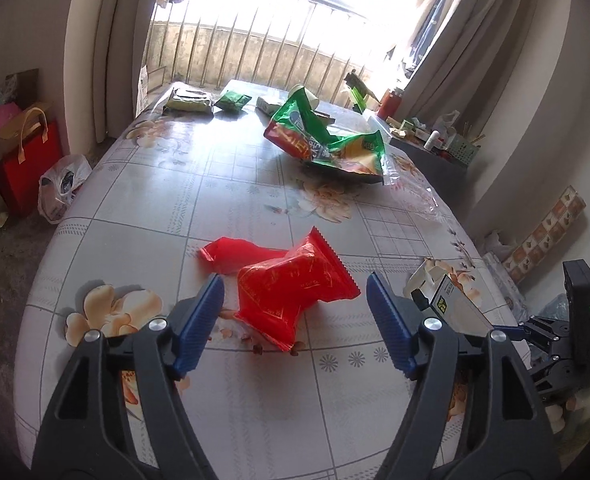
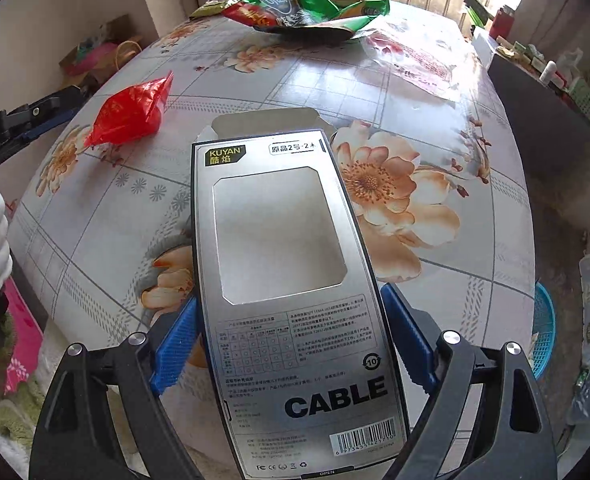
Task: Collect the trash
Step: 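Grasp the CABLE box with the right tool while the left tool approaches the red wrapper, then grasp the red wrapper with the left tool while the right tool holds the CABLE box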
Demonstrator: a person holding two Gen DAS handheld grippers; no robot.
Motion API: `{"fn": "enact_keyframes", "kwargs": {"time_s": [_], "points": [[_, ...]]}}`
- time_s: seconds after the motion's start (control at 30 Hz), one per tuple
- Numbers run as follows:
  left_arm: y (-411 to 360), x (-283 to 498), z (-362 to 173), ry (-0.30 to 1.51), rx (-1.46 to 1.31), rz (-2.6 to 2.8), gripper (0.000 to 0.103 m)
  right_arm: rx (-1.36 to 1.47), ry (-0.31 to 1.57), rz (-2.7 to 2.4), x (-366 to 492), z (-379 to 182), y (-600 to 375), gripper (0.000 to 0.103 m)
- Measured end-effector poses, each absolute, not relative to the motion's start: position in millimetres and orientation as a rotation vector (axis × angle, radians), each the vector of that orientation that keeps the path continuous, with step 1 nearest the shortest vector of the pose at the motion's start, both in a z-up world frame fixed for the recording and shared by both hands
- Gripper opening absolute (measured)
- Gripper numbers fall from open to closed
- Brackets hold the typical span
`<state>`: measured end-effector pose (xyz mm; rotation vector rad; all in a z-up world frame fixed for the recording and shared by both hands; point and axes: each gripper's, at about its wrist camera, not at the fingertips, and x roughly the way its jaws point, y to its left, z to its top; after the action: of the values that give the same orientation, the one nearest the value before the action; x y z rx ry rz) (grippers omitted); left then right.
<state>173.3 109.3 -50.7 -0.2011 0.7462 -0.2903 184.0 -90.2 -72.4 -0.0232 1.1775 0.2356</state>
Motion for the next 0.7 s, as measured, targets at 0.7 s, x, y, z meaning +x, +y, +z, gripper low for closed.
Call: {"fn": "enact_keyframes", "kwargs": {"time_s": [0.7], "points": [[51, 199, -96, 0.991, 0.157, -0.411, 0.045, 0.08, 1.16, 0.23, 187, -74, -86, 0.085]]}}
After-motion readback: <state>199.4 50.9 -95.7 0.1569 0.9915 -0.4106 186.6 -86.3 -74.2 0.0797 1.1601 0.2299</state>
